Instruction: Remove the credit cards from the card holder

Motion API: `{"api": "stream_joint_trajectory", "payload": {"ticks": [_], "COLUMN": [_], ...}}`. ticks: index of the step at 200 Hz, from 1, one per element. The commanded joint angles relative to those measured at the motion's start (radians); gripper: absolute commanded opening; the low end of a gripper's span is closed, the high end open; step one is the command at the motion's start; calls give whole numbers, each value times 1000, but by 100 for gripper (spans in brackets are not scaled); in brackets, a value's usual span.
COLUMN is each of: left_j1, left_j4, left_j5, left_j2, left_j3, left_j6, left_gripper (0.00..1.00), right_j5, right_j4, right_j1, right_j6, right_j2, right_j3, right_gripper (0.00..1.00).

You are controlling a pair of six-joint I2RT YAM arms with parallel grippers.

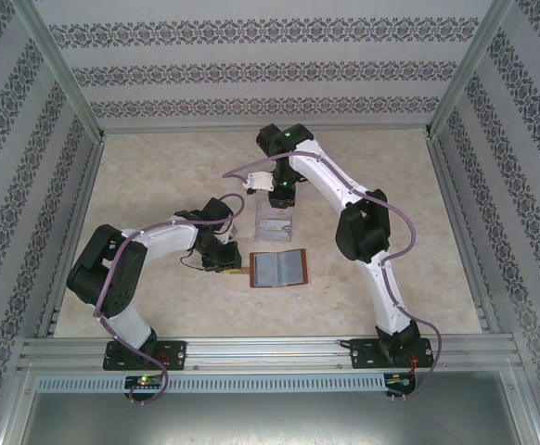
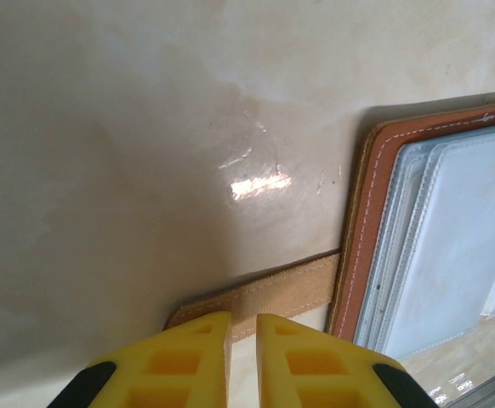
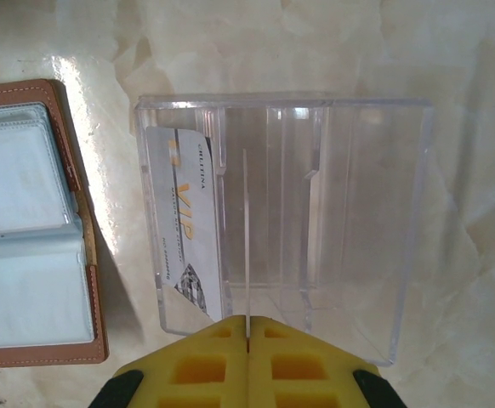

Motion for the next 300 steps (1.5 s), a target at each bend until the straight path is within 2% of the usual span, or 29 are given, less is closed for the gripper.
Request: {"api": "stream_joint_trajectory", "payload": {"ticks": [1,146,226,246,300], "left_j1": [11,10,11,10,11], "left_j4": [-42,-42,-42,-40,-39], "left_j5": [-12,-9,-6,-8,-8], "left_j2": [14,25,27,23,14], "left_j3": [22,23,23,20,25], "left_j6": [23,25,27,26,23], "left_gripper": [15,15,15,15,15], "right_j5": [-34,-100,-108,-96,-55], "right_j4": [-36,-90,-109,-109,-98], "right_j1": [-9,4,5,4,0], "right_j6": [-21,-45,-36,-34,-20], "right_j2": [29,115,150,144,98], "right_j3": [35,77,107,108,113], "right_gripper": [0,0,9,13,17]}}
